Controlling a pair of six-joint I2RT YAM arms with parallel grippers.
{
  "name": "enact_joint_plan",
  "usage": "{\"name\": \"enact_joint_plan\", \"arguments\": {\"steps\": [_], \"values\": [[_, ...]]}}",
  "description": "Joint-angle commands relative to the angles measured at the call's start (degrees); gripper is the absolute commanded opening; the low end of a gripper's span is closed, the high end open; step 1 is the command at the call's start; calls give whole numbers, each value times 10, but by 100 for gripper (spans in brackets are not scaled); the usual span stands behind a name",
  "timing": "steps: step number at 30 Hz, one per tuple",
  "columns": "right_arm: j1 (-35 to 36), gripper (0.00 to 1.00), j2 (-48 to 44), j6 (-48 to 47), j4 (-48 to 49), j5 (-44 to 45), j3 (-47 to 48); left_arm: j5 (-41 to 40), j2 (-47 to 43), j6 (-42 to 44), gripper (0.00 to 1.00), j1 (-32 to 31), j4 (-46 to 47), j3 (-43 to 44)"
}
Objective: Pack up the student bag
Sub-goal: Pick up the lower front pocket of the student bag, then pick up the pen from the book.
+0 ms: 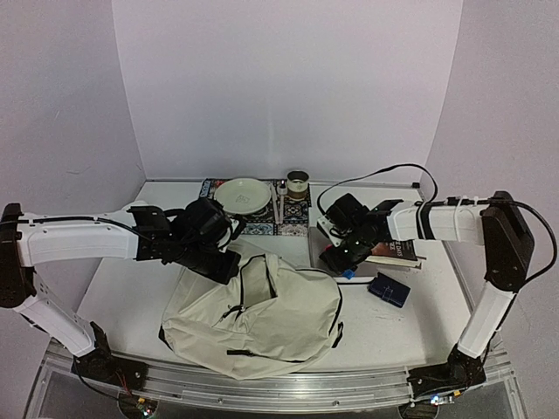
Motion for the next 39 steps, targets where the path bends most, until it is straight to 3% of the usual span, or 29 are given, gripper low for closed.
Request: {"name": "enact_joint_plan", "arguments": {"steps": [1,15,25,39], "values": [[-9,39,18,-14,-34,18,26,4,3,11,0,7,19,35],[-15,32,73,-16,-39,-6,41,16,11,15,0,11,19,38],[-15,0,37,-2,-43,-33,54,25,14,12,0,12,19,39],[-10,0,-79,158,-5,-174,28,34,39,-5,0,14,19,66]]}}
